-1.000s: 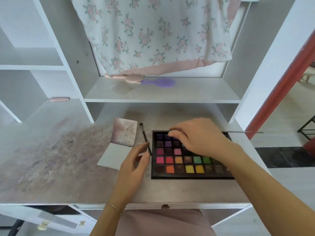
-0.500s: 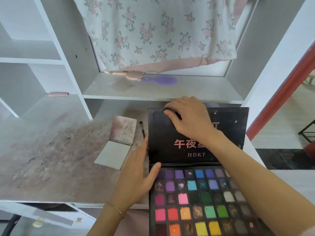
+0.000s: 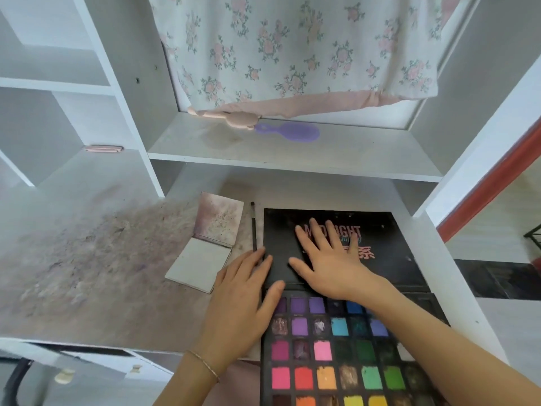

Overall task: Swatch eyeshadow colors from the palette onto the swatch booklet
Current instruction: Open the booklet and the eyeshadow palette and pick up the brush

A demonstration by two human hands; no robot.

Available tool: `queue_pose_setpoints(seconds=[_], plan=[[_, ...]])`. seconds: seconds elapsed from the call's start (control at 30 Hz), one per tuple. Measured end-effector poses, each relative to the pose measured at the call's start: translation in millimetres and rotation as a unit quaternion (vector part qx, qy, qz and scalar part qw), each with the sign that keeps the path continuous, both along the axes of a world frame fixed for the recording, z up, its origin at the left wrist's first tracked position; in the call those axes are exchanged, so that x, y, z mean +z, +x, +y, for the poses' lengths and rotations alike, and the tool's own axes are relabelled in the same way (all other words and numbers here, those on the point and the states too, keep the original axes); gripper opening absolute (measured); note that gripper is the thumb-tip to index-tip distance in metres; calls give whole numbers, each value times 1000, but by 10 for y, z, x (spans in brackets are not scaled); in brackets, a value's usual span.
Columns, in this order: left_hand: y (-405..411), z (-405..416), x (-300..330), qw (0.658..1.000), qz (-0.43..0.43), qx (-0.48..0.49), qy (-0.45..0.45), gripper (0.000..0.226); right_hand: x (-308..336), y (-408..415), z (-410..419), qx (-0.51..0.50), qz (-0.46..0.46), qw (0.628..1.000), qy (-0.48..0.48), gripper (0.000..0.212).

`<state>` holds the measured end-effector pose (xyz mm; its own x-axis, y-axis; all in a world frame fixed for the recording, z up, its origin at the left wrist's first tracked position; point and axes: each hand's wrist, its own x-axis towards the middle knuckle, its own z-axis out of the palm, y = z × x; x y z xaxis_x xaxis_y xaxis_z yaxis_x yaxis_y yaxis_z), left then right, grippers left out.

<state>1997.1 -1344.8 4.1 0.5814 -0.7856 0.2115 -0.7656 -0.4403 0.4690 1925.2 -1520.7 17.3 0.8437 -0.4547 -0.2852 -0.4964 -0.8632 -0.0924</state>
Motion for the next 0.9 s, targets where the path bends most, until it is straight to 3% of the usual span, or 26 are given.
queue_pose_setpoints(seconds=[0.23, 0.33, 0.47, 0.57, 0.7, 0.8, 0.9], plan=[[12, -16, -2, 1000, -2, 2, 13, 77, -73, 302, -335, 34, -21, 999, 0, 66], [35, -16, 9, 1000, 22, -8, -11, 69, -37, 411, -382, 32, -40, 999, 6, 63], [47, 35, 107, 994, 70, -19, -85, 48, 80, 508, -256, 52, -169, 984, -4, 54], [138, 130, 199, 987, 63, 18, -146, 32, 150, 595, -27, 116, -276, 951, 79, 40], [439, 242, 304, 981, 33, 82, -175, 24, 181, 778, 184, 85, -265, 948, 155, 25], [714, 244, 320, 975, 46, 130, -175, 26, 151, 901, 253, 58, -246, 960, 117, 31], [947, 188, 266, 964, 113, 173, -166, 32, 161, 988, 307, 41, -226, 963, 137, 41]])
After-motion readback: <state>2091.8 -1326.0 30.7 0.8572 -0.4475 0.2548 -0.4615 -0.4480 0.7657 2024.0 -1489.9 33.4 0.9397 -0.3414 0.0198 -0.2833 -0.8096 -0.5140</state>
